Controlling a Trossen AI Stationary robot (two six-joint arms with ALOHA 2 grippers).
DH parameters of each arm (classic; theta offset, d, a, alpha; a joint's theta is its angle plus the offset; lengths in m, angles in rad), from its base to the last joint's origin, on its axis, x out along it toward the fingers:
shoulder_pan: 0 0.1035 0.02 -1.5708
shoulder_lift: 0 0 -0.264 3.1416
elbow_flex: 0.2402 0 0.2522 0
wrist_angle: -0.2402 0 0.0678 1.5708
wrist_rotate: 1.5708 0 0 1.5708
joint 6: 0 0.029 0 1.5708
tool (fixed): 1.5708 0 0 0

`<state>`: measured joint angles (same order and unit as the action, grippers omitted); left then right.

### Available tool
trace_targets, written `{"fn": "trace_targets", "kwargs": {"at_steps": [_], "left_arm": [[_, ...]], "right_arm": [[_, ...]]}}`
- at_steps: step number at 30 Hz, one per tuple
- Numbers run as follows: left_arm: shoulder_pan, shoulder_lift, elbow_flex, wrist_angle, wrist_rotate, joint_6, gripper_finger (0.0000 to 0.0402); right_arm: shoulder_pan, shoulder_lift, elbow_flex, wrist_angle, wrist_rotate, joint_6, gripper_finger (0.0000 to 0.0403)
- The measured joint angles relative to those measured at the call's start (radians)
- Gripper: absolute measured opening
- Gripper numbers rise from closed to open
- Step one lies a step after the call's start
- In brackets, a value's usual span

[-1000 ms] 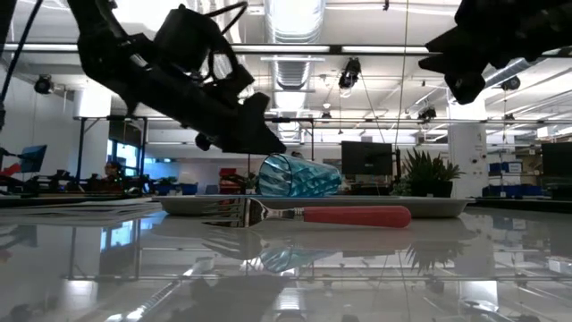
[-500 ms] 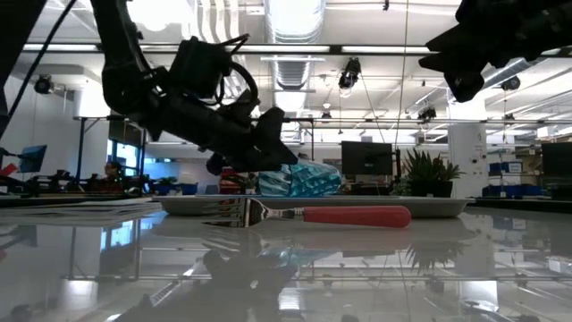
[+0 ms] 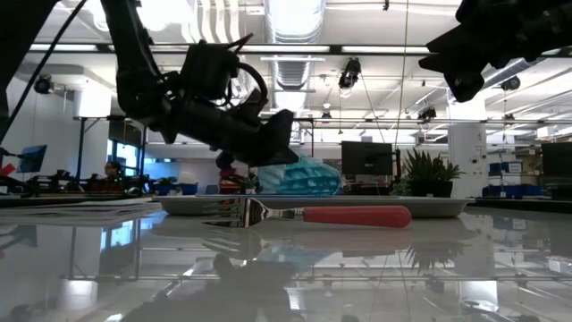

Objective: Pick and place plate/cup/fork/spoon on tray
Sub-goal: Put the blue cup beside the blue plate on the gray tray

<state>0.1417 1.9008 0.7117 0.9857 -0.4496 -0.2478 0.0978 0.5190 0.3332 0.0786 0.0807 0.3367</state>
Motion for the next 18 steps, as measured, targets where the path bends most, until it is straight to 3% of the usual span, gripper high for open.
{"fn": "trace_targets", "kwargs": {"at_steps": [5,10,18], "left_arm": [[-0.002,-0.044,0.002,-0.002,0.003,0.058,0.0004],[-0.007,-0.167,0.014,-0.045,0.032,0.137,0.0001],[-0.006,-0.381,0.191,-0.504,0.078,0.259,0.0001]], "right_arm": [[0.000,-0.001,0.000,-0.022,-0.002,0.002,0.0114],[0.001,-0.001,0.000,-0.024,-0.004,-0.001,0.0114],[0.001,-0.038,0.000,-0.049,-0.034,-0.028,0.0114]]}}
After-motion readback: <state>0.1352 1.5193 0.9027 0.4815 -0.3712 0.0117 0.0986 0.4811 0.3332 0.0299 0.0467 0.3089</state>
